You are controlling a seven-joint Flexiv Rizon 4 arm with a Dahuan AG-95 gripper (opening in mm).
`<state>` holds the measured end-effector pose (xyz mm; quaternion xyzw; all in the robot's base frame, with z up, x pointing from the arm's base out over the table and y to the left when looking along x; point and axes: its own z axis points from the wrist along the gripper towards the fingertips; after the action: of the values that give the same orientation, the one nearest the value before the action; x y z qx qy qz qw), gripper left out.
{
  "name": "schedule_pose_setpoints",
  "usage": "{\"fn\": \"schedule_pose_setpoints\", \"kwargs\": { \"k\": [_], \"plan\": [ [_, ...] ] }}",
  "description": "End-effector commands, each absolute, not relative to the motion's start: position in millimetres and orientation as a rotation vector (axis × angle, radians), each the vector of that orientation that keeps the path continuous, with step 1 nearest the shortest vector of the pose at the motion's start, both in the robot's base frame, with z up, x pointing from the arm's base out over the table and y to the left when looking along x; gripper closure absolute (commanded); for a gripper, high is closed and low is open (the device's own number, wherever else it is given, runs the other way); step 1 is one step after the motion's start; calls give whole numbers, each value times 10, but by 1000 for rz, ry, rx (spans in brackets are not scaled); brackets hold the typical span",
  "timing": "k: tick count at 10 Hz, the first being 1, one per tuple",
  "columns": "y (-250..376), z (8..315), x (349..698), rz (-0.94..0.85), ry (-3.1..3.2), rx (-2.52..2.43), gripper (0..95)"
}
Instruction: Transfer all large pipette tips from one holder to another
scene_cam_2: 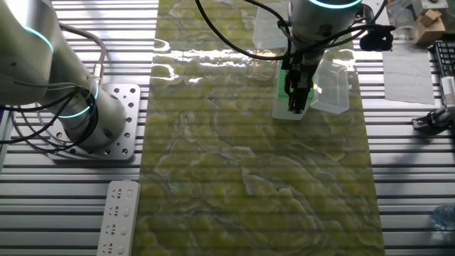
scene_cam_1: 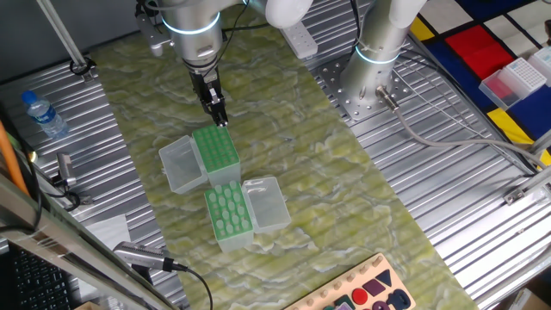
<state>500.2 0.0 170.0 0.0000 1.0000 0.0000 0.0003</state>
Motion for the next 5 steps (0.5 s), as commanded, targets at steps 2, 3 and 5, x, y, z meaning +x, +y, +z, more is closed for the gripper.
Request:
{"fn": "schedule_pose_setpoints", "kwargs": {
  "k": [2, 3, 5],
  "plan": [
    [-4, 1700, 5000, 35, 3255, -72, 950],
    [-13, 1705, 4998, 8, 3261, -87, 950],
    [-199, 1741, 4977, -19, 3266, -114, 950]
  ]
}}
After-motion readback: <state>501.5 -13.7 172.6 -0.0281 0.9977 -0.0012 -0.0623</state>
